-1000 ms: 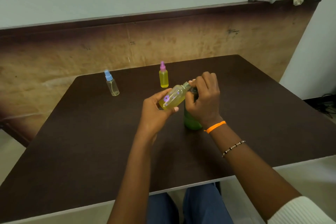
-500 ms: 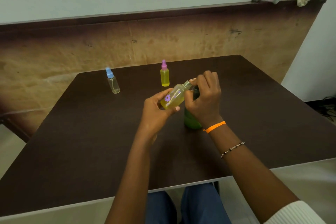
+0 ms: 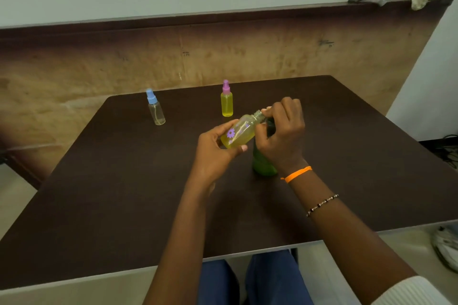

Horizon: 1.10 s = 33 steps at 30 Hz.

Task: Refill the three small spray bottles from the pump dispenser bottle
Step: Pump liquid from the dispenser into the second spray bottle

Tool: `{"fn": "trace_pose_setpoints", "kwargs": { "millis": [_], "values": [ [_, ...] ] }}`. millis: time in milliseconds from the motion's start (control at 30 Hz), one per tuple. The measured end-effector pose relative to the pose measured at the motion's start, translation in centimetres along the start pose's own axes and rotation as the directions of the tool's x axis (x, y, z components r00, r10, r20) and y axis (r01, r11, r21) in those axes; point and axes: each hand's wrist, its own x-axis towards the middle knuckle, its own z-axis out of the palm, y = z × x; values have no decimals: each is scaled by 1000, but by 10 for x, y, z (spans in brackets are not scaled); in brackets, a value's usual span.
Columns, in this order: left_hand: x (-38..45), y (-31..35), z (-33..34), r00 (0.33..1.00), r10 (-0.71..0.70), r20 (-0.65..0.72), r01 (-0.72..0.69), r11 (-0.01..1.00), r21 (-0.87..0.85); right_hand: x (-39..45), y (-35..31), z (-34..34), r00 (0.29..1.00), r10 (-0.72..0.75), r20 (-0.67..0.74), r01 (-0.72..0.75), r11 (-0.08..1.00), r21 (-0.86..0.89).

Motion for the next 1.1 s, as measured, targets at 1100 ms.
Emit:
{"fn": "trace_pose_setpoints", "kwargs": {
  "millis": [1100],
  "values": [
    [-2, 5, -1, 1000, 14, 14, -14, 999, 37, 13, -2, -6, 1000, 8, 29, -9, 999, 37]
  ]
}}
